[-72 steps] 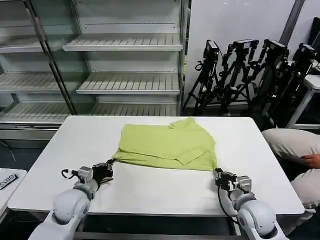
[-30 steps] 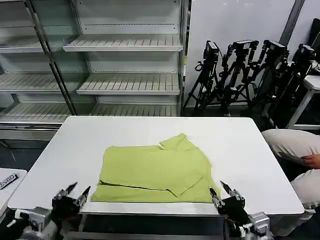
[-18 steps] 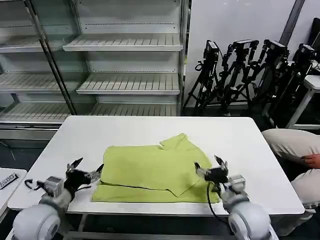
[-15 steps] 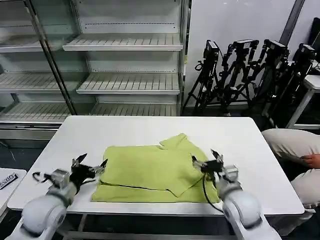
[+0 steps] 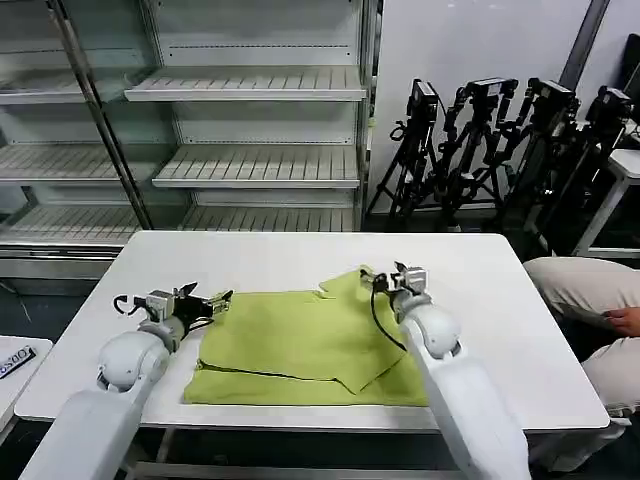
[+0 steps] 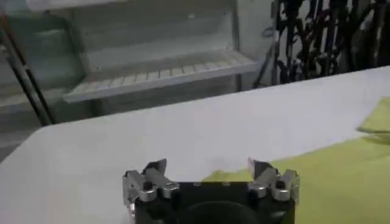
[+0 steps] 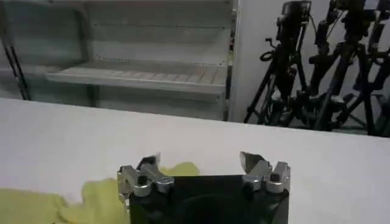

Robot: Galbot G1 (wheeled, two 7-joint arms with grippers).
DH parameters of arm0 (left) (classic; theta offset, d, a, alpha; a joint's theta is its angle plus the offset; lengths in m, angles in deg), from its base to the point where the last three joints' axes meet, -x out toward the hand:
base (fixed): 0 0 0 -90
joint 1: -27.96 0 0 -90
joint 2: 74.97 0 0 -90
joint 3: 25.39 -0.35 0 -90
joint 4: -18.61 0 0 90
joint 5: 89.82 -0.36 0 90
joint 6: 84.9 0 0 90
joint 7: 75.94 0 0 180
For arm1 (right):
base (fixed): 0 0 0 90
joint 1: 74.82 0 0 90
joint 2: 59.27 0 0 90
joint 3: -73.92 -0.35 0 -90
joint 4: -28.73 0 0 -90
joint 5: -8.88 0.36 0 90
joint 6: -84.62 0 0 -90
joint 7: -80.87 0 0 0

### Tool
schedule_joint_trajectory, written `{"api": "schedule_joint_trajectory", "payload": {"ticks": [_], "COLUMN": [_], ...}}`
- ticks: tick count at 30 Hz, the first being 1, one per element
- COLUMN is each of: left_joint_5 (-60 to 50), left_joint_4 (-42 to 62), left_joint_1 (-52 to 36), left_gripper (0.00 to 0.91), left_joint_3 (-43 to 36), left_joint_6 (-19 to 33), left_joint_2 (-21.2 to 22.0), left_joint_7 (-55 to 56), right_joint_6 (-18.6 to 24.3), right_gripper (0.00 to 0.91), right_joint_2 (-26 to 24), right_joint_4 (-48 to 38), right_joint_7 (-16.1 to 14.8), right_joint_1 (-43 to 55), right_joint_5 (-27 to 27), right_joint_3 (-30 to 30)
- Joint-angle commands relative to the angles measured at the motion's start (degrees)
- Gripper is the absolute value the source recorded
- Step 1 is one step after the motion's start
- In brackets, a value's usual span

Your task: Fold and organize the clothes.

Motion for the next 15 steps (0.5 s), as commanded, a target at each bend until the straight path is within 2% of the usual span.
{"api": "schedule_joint_trajectory", "payload": {"ticks": [1,10,12,13,14,15], "left_joint_5": [-1.15,-1.34,-1.51,-1.53,-1.58,-1.6], "left_joint_4": [9.96,9.92,10.0,10.0,9.99,9.89], "left_joint_1": [-6.17,-6.03,-6.0,-5.93,-5.85,-5.71], "left_gripper": [0.907,0.907,0.907,0.272,0.03,0.02], "left_joint_3": [-3.77,-3.31,-3.48,-3.63,-3.76,-3.79], "left_joint_6": [-0.07,-0.05,-0.05,-0.05,-0.05,-0.05], "left_joint_2": [0.45,1.03,1.21,1.18,1.18,1.18], "left_joint_7": [-0.78,-0.68,-0.78,-0.83,-0.83,-1.03], "right_joint_6": [0.36,-0.26,-0.33,-0.36,-0.36,-0.37], "right_gripper": [0.907,0.907,0.353,0.0,0.0,0.0], "right_joint_2": [4.31,4.86,4.7,4.6,4.42,4.22], "right_joint_4": [-13.36,-15.53,-15.15,-14.98,-14.66,-14.48], "right_joint_7": [-0.54,0.98,1.69,1.87,1.92,1.99], "right_joint_1": [7.41,7.11,6.77,6.61,6.45,6.31], "right_joint_5": [-1.15,-0.1,1.0,1.67,2.21,2.44], "right_joint_3": [2.0,1.52,1.46,1.45,1.48,1.57]}}
